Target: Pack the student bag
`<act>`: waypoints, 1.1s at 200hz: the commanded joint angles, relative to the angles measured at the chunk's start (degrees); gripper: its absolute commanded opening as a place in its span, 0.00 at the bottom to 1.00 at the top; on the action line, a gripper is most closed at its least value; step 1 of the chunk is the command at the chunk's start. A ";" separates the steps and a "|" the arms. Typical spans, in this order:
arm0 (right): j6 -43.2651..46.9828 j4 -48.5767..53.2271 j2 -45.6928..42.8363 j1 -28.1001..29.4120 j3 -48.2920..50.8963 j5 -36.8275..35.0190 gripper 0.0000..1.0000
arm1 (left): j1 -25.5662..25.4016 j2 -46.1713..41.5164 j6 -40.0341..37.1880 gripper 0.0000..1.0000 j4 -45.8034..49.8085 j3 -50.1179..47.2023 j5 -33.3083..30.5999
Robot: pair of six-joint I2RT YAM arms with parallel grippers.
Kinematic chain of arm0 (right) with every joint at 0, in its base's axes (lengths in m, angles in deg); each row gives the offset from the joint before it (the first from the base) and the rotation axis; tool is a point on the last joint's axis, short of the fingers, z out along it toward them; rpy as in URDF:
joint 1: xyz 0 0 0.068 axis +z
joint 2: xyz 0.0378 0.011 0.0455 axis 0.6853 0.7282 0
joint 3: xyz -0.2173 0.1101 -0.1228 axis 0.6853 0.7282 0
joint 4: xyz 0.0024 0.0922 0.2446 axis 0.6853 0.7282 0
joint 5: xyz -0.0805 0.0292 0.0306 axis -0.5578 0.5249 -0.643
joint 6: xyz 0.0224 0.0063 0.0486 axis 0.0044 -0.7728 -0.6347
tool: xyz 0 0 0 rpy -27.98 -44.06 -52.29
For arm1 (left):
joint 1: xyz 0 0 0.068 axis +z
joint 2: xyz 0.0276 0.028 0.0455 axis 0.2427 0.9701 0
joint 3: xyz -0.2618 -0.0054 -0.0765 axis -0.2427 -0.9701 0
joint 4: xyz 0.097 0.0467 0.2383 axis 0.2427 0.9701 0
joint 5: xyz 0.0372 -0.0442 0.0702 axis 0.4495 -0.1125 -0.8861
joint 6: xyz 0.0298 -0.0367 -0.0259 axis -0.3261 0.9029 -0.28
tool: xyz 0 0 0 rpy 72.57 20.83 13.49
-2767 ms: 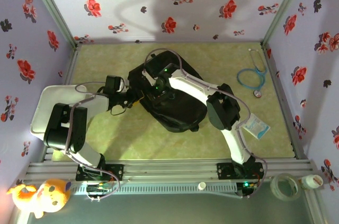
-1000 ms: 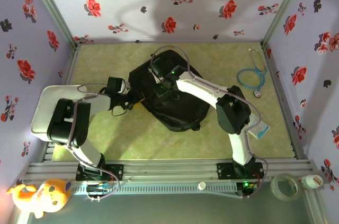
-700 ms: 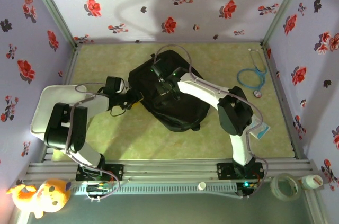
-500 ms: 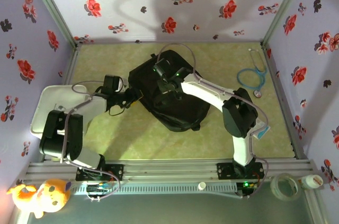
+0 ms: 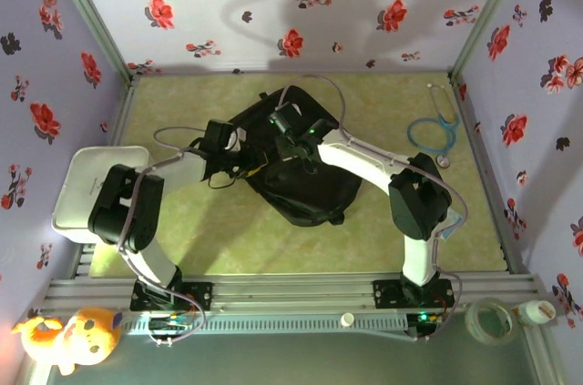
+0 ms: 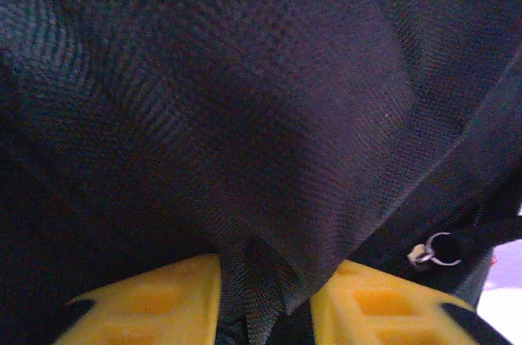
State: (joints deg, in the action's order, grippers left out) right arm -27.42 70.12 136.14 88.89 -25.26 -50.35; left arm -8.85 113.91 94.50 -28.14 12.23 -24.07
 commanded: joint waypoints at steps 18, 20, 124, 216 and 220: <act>-3.33 -0.80 -2.54 -3.04 0.61 -8.05 0.00 | -0.26 1.60 0.78 0.06 1.59 0.88 -3.07; -3.34 -0.55 -2.48 -3.25 0.49 -8.28 0.00 | -0.21 1.57 0.66 0.05 1.72 0.88 -3.26; -9.87 6.35 0.51 -13.25 -4.20 -17.88 0.00 | -0.14 1.09 -3.62 0.00 6.48 3.47 -5.35; -10.25 -1.53 -10.83 -17.86 2.44 -5.80 0.64 | 0.72 14.00 -11.75 0.20 8.90 29.66 -7.91; -10.24 -2.06 -11.93 -18.13 3.41 -5.88 0.67 | 0.74 14.33 -12.10 0.24 9.05 30.39 -8.34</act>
State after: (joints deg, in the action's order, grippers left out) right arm -36.86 72.00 132.05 72.71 -26.18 -57.85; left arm -8.65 125.89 86.35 -17.71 35.22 -30.13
